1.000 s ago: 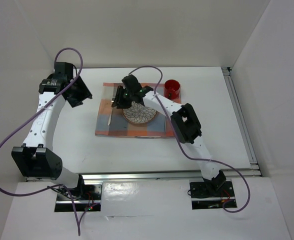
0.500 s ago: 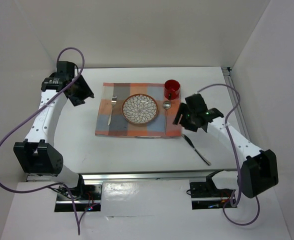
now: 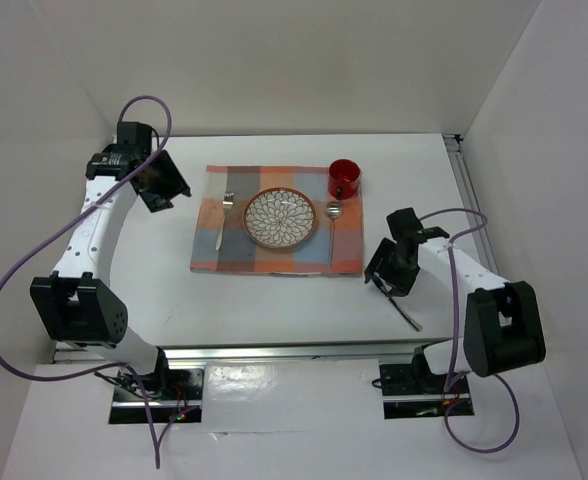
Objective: Set the dinner table for one person
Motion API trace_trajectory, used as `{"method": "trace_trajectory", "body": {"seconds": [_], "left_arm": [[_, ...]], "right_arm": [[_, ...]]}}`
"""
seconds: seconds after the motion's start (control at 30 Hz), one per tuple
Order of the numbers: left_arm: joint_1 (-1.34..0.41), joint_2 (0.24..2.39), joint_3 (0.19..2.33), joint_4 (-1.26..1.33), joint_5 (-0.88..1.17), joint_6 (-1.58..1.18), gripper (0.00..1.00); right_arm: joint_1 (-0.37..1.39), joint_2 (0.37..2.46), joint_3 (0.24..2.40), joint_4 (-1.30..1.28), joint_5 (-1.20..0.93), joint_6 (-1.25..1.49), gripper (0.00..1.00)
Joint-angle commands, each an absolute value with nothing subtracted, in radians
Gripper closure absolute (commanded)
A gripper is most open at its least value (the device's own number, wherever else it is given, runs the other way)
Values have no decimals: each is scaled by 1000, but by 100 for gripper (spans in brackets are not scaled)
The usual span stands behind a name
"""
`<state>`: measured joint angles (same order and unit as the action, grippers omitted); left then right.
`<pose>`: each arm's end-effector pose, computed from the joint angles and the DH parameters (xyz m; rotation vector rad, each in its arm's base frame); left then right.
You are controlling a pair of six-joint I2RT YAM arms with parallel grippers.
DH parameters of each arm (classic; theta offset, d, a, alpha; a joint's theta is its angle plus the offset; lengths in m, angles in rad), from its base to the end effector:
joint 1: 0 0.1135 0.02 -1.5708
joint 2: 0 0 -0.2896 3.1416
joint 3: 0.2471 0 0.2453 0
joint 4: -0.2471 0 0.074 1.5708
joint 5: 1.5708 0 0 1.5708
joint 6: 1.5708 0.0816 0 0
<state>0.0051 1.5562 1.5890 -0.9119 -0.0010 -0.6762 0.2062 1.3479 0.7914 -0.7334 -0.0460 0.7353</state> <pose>0.3508 0.0019 0.3510 -0.8264 2.3302 -0.2922 0.2270 0.0513 0.1718 0.7497 2.8034 0.2456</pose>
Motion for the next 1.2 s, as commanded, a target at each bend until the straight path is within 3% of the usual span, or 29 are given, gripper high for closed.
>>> {"method": "trace_trajectory", "body": {"seconds": [0.0, 0.57, 0.87, 1.17], "left_arm": [[6, 1552, 1631, -890, 11, -650, 35], [6, 1589, 1701, -917, 2, -650, 35], [6, 1617, 1732, -917, 11, -650, 35], [6, 1617, 1733, -917, 11, -650, 35]], "right_arm": [[201, 1393, 784, -709, 6, 771, 28], [186, 1640, 833, -699, 222, 813, 29], [32, 1700, 890, -614, 109, 752, 40], [51, 1609, 796, -626, 40, 707, 35]]}}
